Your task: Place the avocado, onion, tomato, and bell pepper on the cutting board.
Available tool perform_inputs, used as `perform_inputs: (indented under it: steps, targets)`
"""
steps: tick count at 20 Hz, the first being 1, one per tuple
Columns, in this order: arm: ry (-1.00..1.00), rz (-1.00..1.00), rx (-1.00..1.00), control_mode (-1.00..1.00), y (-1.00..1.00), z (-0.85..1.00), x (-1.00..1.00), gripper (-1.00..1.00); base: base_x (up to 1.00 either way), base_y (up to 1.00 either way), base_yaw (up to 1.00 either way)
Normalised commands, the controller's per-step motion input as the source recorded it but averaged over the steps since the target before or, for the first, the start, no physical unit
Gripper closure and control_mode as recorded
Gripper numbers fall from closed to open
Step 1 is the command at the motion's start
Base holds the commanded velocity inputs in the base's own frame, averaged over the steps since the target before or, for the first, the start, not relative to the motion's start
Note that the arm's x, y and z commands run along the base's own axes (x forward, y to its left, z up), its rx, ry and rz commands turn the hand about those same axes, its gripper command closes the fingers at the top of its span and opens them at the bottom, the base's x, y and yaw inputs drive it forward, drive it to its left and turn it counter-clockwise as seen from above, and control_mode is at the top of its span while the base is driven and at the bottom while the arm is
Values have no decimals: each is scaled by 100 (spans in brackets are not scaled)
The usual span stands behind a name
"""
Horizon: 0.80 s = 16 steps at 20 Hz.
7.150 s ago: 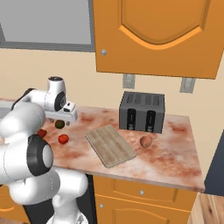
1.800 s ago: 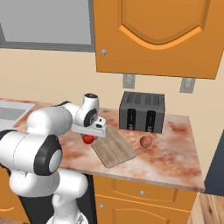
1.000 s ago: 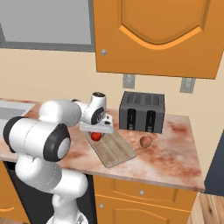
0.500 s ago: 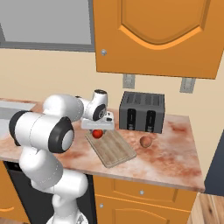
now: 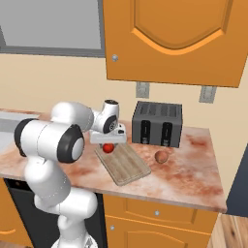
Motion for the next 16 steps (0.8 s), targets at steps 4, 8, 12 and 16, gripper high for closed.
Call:
perform_inputs:
  steps: [4, 8, 12, 16]
  targets:
    - [0, 7, 0, -100, 3, -20, 11, 100, 0, 0, 0]
    - [0, 7, 0, -100, 6, -19, 16, 100, 0, 0, 0]
    - [0, 7, 0, -100, 6, -17, 15, 100, 0, 0, 0]
    - [0, 6, 0, -100, 0, -16, 10, 100, 0, 0, 0]
